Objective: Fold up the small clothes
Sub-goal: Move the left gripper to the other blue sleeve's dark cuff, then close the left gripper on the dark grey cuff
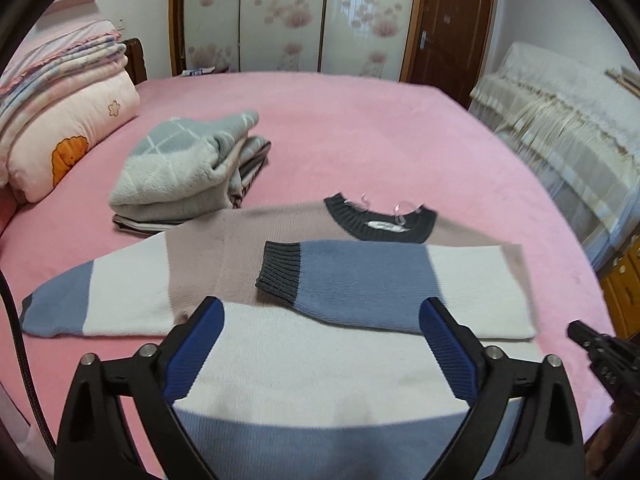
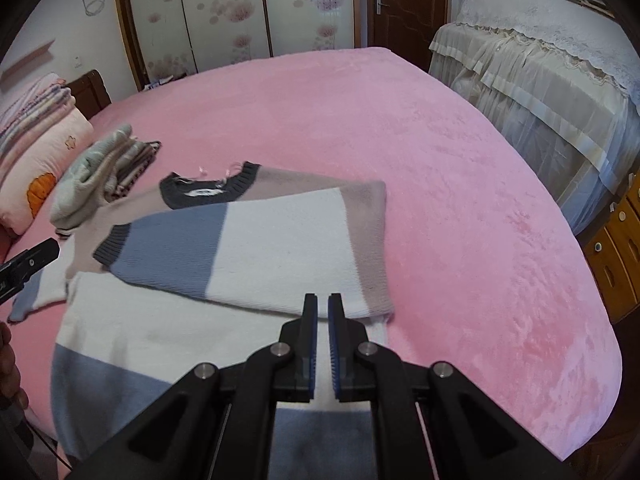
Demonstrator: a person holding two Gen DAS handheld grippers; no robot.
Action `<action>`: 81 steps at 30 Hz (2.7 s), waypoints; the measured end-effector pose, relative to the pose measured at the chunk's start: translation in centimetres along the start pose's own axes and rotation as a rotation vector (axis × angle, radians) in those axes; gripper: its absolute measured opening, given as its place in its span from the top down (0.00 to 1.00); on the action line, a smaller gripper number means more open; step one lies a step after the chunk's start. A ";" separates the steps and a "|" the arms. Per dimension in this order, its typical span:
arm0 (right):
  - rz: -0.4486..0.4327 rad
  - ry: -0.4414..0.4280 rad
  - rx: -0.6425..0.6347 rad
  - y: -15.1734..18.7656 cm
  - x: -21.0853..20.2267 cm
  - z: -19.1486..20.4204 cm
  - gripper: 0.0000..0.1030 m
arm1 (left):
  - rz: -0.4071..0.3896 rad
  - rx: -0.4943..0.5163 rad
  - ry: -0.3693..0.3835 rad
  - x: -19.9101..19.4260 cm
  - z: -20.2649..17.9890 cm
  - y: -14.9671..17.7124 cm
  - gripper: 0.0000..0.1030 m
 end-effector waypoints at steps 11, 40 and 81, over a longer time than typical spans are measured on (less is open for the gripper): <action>-0.066 -0.092 -0.010 -1.0 -5.1 5.1 0.95 | -0.051 -0.108 -0.006 -6.8 3.4 0.2 0.01; -0.091 -0.404 -0.328 -2.5 -5.2 35.2 0.81 | -0.071 -0.456 -0.264 -7.9 29.0 2.5 0.01; 0.110 -0.464 -0.436 5.1 5.7 44.7 0.81 | -0.171 -1.035 -0.419 2.4 44.7 11.4 0.95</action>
Point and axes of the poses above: each gripper's, at about its wrist camera, not at the fingertips, and x roughly the way its jaws point, z to its left, y to its underside, the point moved 10 cm from there along x, roughly the way its jaws point, and after that the axes turned 6 degrees about -z, right-handed, at the moved point
